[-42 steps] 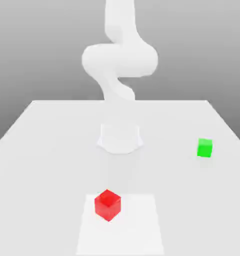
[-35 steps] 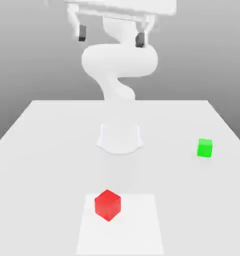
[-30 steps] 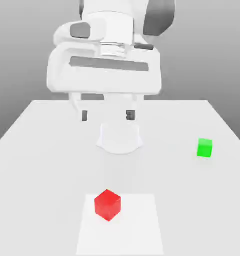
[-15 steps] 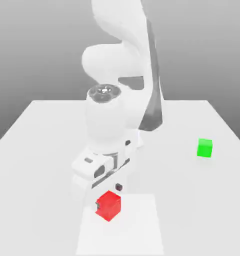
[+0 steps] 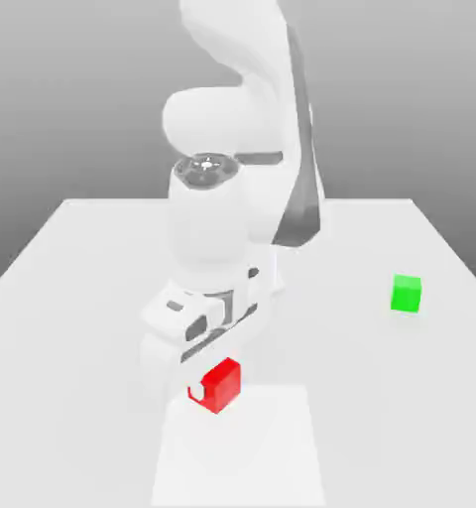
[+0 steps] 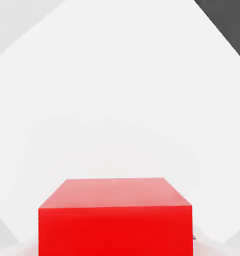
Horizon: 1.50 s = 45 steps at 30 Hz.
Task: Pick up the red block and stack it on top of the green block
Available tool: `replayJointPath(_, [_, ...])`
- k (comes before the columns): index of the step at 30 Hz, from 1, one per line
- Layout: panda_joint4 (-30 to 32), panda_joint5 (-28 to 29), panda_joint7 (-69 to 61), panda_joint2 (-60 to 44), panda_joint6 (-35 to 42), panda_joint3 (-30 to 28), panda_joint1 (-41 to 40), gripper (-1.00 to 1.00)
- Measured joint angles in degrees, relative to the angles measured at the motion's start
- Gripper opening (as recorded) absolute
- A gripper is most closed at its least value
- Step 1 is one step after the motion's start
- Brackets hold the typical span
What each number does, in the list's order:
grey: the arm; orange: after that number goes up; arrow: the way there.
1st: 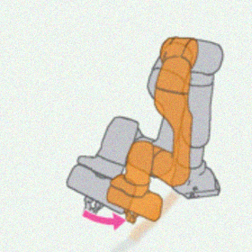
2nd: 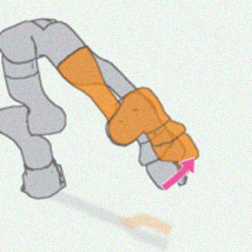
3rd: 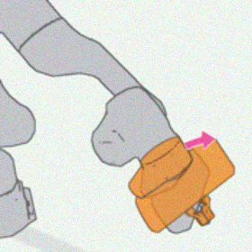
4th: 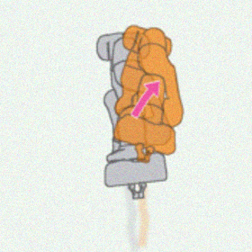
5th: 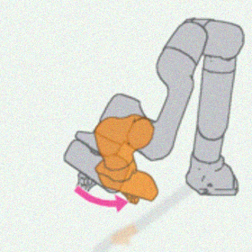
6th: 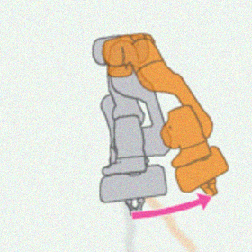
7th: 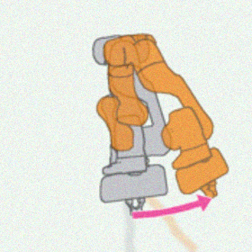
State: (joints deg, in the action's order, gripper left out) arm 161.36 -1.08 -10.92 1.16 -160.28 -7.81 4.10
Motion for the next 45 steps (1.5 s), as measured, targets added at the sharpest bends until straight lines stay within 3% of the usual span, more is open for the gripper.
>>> replayJointPath(15, [3.4, -11.2, -1.0, 11.9, 6.8, 18.4, 27.6, -1.00])
replayJointPath(28, [7.2, -17.0, 1.0, 16.8, 8.6, 34.6, 49.7, -1.00])
replayJointPath(36, [7.1, -10.5, 6.0, 12.2, 4.8, 39.5, 46.6, -1.00])
replayJointPath(45, [7.2, -0.1, 13.2, 2.5, -4.7, 42.0, 41.5, -1.00])
